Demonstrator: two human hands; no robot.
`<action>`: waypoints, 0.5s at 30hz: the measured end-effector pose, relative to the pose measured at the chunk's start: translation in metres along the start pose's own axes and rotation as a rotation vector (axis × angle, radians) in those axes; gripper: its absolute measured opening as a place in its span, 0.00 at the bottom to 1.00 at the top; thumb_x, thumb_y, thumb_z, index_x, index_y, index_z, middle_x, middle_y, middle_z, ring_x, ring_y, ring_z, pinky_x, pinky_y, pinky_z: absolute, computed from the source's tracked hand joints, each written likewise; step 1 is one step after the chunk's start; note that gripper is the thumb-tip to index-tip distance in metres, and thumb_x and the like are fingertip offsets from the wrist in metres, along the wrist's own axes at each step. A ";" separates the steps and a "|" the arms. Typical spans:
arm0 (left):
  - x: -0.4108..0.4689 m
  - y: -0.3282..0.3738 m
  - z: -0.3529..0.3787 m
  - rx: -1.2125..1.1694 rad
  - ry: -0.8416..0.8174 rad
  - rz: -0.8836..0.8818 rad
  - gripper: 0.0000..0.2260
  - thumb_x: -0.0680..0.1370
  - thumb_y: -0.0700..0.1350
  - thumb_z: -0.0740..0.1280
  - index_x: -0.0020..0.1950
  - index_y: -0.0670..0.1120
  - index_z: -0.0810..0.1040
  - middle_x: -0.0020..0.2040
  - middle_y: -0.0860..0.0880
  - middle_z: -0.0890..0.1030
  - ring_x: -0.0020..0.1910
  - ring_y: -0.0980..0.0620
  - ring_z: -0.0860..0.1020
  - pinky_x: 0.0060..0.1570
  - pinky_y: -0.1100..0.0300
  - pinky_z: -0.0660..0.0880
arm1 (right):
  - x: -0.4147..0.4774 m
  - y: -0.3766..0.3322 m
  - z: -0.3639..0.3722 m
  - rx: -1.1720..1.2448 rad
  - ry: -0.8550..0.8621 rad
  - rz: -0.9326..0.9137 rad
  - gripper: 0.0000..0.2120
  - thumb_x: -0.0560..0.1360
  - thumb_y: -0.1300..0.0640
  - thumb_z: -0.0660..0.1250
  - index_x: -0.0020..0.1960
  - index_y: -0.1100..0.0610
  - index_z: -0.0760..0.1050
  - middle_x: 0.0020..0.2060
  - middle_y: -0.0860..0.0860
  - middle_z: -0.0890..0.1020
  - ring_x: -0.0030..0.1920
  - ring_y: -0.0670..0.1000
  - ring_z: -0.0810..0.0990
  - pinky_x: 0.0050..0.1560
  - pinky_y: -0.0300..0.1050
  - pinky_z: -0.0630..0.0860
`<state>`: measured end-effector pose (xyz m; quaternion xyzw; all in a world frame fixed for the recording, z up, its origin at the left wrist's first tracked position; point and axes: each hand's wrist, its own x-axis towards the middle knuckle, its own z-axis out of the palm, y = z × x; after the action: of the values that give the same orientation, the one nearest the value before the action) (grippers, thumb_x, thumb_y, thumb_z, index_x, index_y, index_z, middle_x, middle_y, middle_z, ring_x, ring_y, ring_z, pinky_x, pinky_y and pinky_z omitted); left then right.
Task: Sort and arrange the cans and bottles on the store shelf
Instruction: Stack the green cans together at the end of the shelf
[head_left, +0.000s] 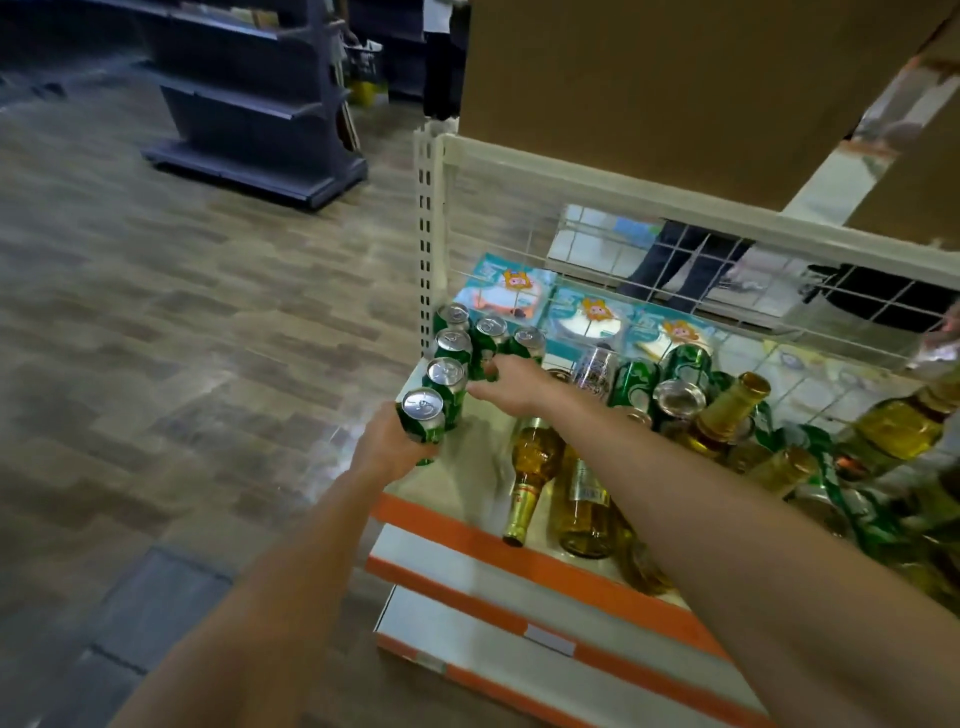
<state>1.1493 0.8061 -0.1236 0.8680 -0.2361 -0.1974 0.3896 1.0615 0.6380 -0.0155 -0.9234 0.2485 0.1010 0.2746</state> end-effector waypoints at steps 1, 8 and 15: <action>0.002 -0.002 -0.003 0.020 -0.049 0.005 0.17 0.60 0.42 0.80 0.46 0.50 0.82 0.40 0.52 0.84 0.39 0.55 0.82 0.37 0.61 0.77 | -0.001 0.000 0.001 0.005 0.004 0.015 0.25 0.79 0.44 0.64 0.68 0.61 0.70 0.60 0.56 0.77 0.55 0.55 0.76 0.54 0.48 0.73; 0.028 0.036 -0.056 0.169 -0.304 -0.027 0.45 0.64 0.58 0.80 0.74 0.44 0.66 0.68 0.45 0.74 0.66 0.44 0.74 0.67 0.49 0.71 | -0.026 -0.015 -0.017 0.007 0.063 0.058 0.19 0.80 0.49 0.65 0.62 0.63 0.73 0.56 0.59 0.78 0.56 0.59 0.78 0.51 0.50 0.74; 0.018 0.163 -0.084 0.456 -0.295 0.205 0.21 0.76 0.51 0.71 0.65 0.40 0.77 0.62 0.41 0.78 0.61 0.43 0.76 0.59 0.54 0.71 | -0.073 -0.018 -0.085 -0.155 0.205 0.106 0.23 0.79 0.47 0.65 0.69 0.60 0.71 0.64 0.58 0.76 0.60 0.58 0.76 0.56 0.49 0.73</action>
<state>1.1661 0.7500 0.0512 0.8668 -0.4149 -0.2228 0.1641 1.0121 0.6332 0.0866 -0.9328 0.3152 0.0394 0.1700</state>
